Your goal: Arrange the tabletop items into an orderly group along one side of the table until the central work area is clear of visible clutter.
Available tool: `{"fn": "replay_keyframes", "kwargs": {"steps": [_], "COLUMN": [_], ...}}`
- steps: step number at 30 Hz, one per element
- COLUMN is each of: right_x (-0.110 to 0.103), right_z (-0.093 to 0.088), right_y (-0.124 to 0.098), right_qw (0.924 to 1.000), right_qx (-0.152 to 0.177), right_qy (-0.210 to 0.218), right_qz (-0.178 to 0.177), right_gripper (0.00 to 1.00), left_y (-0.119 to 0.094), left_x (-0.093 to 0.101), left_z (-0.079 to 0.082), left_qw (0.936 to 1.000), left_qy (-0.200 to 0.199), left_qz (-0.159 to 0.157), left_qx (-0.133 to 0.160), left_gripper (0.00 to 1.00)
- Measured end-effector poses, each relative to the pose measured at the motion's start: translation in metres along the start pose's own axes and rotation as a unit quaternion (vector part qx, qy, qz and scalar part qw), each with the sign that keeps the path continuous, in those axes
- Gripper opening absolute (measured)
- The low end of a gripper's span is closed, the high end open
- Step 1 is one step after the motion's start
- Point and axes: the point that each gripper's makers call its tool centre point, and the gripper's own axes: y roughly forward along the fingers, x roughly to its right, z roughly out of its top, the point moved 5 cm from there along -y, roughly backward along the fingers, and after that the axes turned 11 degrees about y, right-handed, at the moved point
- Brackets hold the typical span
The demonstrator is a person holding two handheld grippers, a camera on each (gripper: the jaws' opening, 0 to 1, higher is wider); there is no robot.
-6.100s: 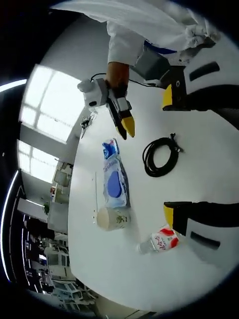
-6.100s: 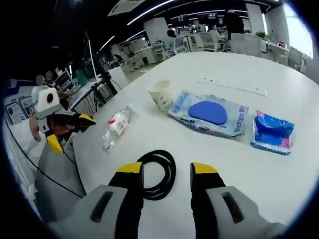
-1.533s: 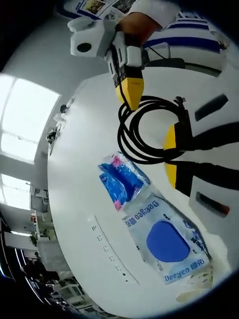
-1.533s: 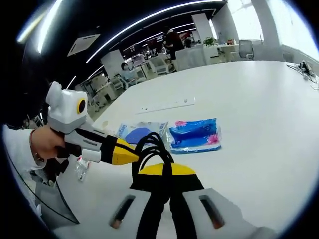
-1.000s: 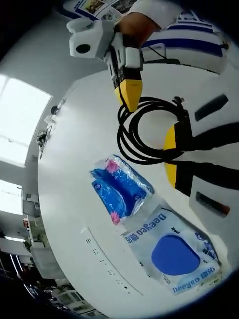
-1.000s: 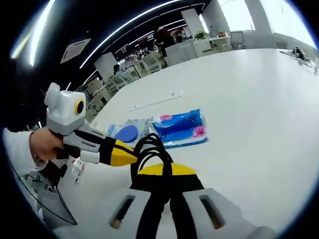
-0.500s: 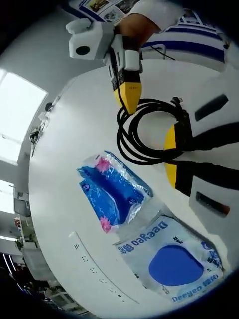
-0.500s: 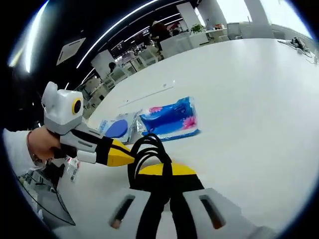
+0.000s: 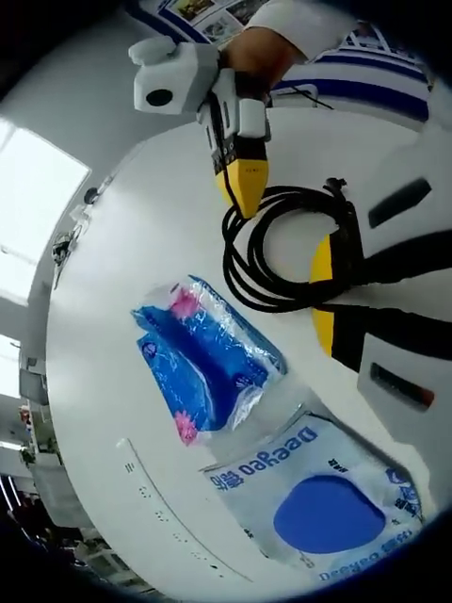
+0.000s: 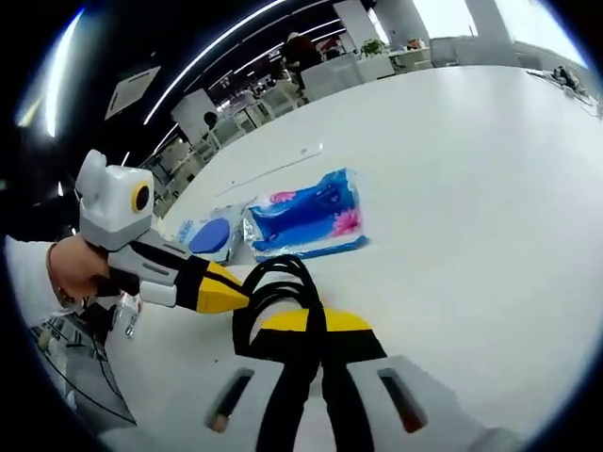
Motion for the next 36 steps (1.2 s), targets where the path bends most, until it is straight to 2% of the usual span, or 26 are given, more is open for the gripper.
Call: {"fn": "replay_keyframes", "kwargs": {"steps": [13, 28, 36], "right_x": [0.0078, 0.0084, 0.0019], "right_z": [-0.0041, -0.004, -0.0054], "right_y": [0.0049, 0.0066, 0.0011], "right_qw": [0.9997, 0.9992, 0.9989], "right_qx": [0.001, 0.004, 0.01], "right_qy": [-0.019, -0.034, -0.038], "right_qz": [-0.015, -0.022, -0.027], "right_gripper": [0.02, 0.05, 0.12], "left_y": [0.0029, -0.0004, -0.006], "left_x": [-0.0011, -0.0007, 0.0016], "left_z": [-0.0012, 0.0008, 0.0031], "left_qw": [1.0, 0.9997, 0.9995], "left_qy": [0.0, 0.021, 0.024], "left_qz": [0.0, 0.002, -0.005], "left_qx": [0.008, 0.014, 0.02], "left_gripper": [0.05, 0.05, 0.12]}}
